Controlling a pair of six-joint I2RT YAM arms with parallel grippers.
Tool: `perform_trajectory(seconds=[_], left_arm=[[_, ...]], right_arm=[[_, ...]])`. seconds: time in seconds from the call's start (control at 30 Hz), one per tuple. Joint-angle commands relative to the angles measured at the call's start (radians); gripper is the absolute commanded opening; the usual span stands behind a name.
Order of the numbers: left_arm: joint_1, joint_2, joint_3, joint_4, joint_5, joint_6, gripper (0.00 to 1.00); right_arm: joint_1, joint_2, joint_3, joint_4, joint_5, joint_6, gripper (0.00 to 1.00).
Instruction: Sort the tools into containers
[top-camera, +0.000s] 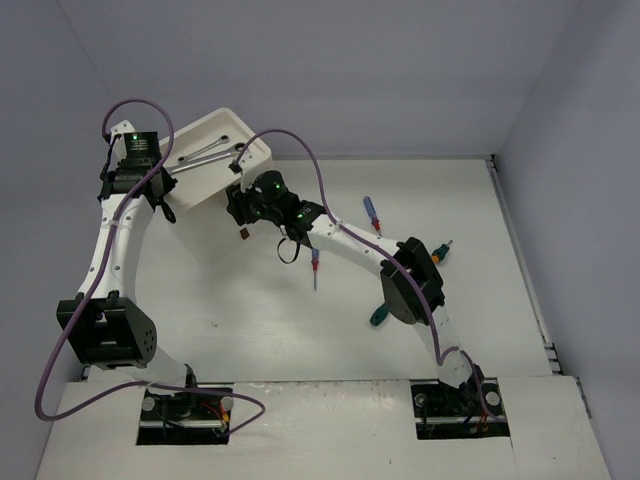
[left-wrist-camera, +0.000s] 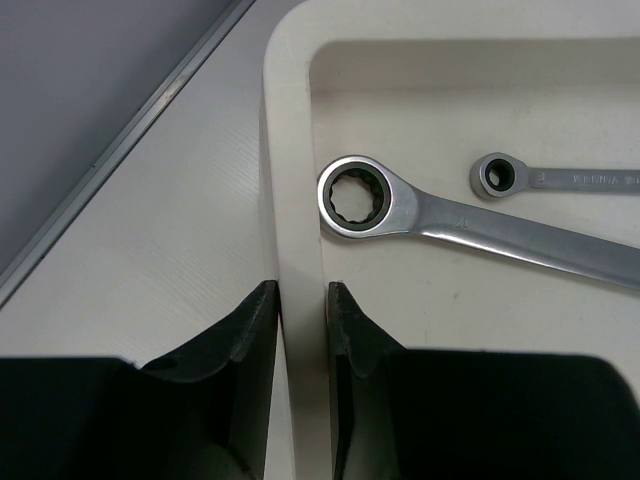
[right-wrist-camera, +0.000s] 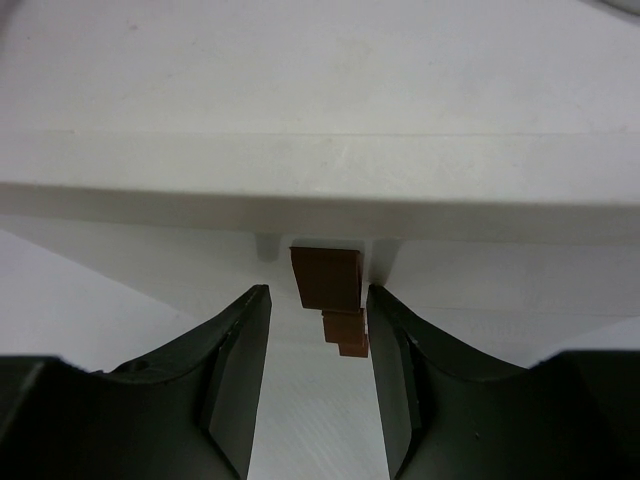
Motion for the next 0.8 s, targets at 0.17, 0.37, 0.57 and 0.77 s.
perform_trajectory(seconds=[0.17,0.37,0.57,0.77], left_arm=[[-0.04,-0.044,0.007,-0.107,0.184,-0.013,0.0],[-0.04,-0.042,0.007,-0.107,0.183,-0.012,0.0],[-0.041,-0.042,0.013,-0.108,0.175,-0.016,0.0],[-0.04,-0.035,0.029,-0.107,0.156,-0.026,0.0]], right_arm=[[0.007,-0.041,0.07,0.129,0.039,-0.023,0.31],[0.007,-0.048,0.069,0.129,0.044,-0.026,0.07],[0.008,-0.091,0.013,0.129,0.04,-0.039,0.0],[0.013,-0.203,-0.134,0.129,0.029,-0.045,0.0]])
